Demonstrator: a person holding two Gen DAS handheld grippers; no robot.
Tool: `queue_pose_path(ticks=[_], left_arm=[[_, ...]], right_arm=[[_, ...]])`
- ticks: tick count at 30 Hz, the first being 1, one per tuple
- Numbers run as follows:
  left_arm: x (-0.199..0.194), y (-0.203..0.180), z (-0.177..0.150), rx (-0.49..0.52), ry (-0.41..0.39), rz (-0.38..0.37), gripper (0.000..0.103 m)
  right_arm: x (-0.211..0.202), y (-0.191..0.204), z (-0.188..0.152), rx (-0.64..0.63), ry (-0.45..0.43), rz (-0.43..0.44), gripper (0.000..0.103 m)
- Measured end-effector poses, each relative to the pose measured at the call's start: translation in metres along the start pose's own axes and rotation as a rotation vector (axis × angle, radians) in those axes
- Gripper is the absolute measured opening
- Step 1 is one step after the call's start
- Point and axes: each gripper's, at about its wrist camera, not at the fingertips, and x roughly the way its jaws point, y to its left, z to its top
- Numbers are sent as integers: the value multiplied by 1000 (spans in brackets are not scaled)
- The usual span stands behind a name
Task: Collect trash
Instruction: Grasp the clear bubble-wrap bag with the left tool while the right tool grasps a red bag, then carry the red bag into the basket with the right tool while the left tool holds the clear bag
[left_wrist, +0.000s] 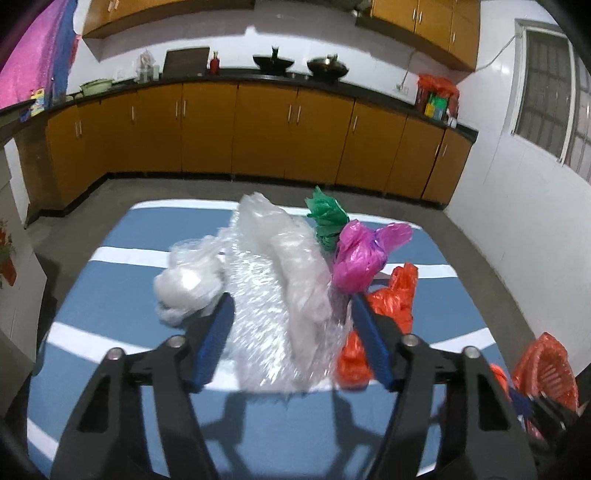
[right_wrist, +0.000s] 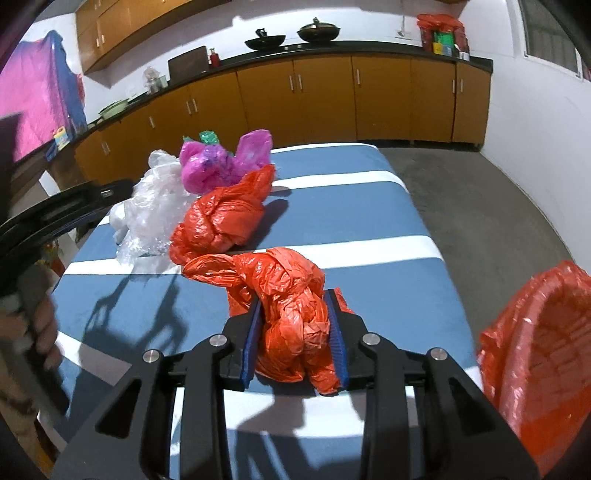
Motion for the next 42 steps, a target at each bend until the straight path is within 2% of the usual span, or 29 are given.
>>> queue_pose_path(ticks=[4, 5, 8, 9, 18, 24, 33, 42], left_arm=[[24, -4, 9, -5, 50, 9, 48], [28, -6, 10, 4, 56, 20, 43], [39, -4, 9, 25, 87, 22, 10], [38, -3, 9, 21, 85, 5, 7], [-14, 7, 7, 34, -34, -39, 4], [-59, 6, -6, 52, -67, -86, 5], [-112, -29, -33, 124, -82, -208, 5], [-144, -81, -55, 210, -78, -339, 5]], right_arm=[[-6, -8, 1, 10, -8, -1, 33], [-7, -7, 1, 12, -10, -2, 33], [-9, -7, 1, 21, -15, -3, 33], [-9, -7, 1, 24, -17, -3, 33], [-16, -7, -3, 50, -29, 5, 33], [-34, -7, -5, 52, -56, -1, 33], [-77, -18, -11, 62, -113, -73, 33], [-129, -59, -26, 147, -179, -180, 33]])
